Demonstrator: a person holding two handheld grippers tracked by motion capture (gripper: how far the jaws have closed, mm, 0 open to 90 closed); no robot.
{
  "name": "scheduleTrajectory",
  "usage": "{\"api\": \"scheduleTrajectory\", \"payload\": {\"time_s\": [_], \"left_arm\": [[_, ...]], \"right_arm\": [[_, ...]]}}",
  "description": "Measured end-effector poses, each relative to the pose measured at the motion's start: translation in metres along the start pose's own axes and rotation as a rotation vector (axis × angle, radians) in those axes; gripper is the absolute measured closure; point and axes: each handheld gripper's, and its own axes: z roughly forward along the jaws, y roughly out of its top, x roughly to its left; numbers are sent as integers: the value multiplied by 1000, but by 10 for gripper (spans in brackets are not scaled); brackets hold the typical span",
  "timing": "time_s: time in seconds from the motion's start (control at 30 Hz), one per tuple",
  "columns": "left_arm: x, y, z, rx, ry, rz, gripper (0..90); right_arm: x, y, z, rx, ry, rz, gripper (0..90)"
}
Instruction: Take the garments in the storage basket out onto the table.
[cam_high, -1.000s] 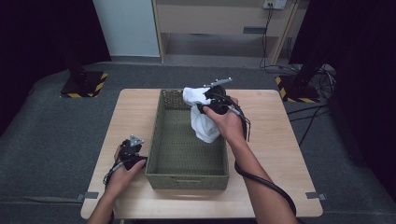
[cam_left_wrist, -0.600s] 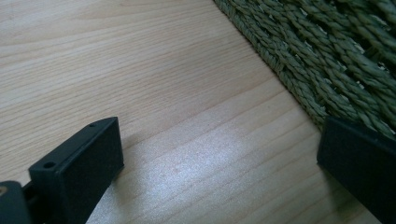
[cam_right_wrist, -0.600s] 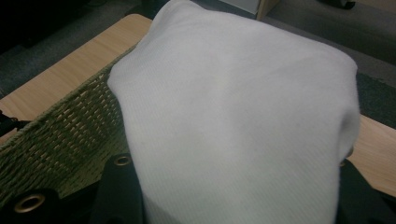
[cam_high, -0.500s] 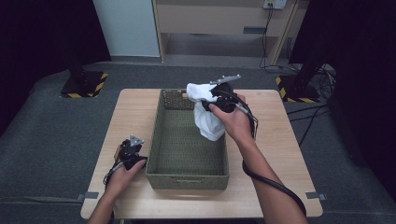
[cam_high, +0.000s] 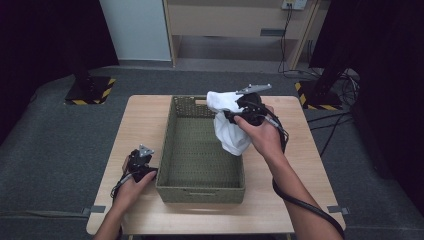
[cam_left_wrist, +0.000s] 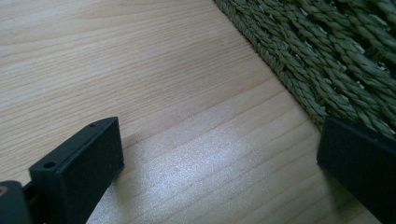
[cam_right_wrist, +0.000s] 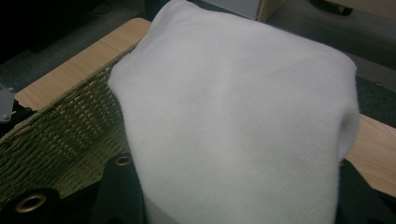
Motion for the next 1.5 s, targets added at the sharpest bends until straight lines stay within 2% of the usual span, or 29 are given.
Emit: {"api": "scheduleTrajectory", "payload": {"time_s": [0.2,0.27,0.37,0.53,1.03,1.5], "left_arm": [[0,0,0,0,0,0,0],[0,0,0,0,-1,1,0],[0,0,0,-1,-2,0,0],[0,0,0,1,-2,2,0],[0,0,0,2,-1,2,0],[0,0,0,1,-1,2,0]], "right_arm": [[-3,-6,-7,-23,16,5,498],[-5,-12,-10,-15,19,15,500],[-12,-19,-13,-9,7,25,500],[-25,-25,-20,-30,-6,53,503],[-47,-37,-53,-75,-31,65,507],[-62,-54,-60,-71,-49,87,508]]}}
